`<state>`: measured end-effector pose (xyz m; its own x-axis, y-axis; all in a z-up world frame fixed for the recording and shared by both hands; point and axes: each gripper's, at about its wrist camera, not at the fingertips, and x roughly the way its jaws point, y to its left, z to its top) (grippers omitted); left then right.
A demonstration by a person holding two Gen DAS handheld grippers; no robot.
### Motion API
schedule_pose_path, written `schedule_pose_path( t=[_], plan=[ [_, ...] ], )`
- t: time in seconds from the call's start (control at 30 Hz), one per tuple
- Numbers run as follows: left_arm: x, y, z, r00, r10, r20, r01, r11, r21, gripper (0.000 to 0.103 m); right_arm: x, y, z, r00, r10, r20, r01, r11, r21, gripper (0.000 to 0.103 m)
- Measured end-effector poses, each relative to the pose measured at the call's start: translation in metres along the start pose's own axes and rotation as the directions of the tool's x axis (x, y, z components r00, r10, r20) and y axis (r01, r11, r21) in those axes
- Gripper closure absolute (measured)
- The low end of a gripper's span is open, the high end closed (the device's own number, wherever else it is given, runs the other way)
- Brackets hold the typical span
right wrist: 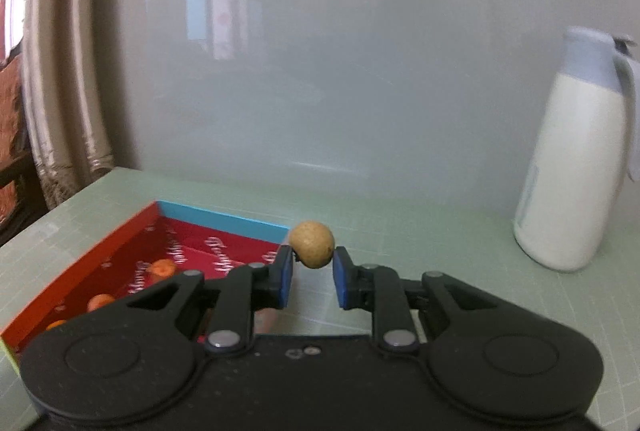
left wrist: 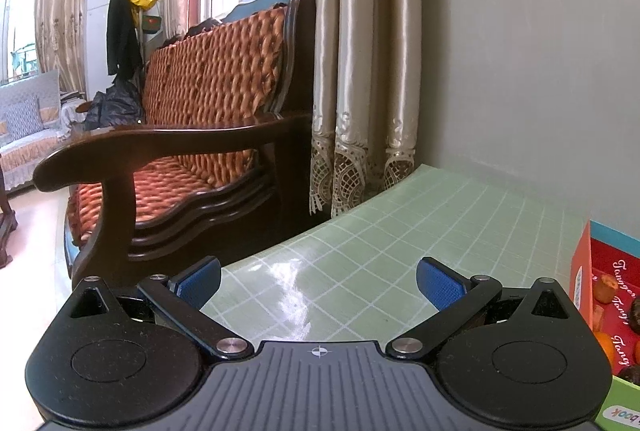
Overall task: Organize fruits
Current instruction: 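Carry the tan nut with the right gripper into the red box and release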
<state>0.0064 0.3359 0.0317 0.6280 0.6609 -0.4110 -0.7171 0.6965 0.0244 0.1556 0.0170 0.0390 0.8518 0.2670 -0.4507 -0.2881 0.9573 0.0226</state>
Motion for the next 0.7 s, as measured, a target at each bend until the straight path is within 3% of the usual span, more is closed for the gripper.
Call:
schedule_pose_path(
  t=[0.4, 0.7],
  plan=[
    [-0.005, 0.001, 0.002, 1.0, 0.002, 0.01, -0.002, 1.0, 0.007, 0.0, 0.003, 0.055, -0.008, 0.993, 0.116, -0.03, -0.118, 0.991, -0.067, 0.083],
    [-0.003, 0.005, 0.0, 1.0, 0.013, -0.001, -0.013, 1.0, 0.011, 0.0, 0.006, 0.078, -0.014, 0.986, 0.16, -0.057, -0.165, 0.981, -0.097, 0.082]
  ],
)
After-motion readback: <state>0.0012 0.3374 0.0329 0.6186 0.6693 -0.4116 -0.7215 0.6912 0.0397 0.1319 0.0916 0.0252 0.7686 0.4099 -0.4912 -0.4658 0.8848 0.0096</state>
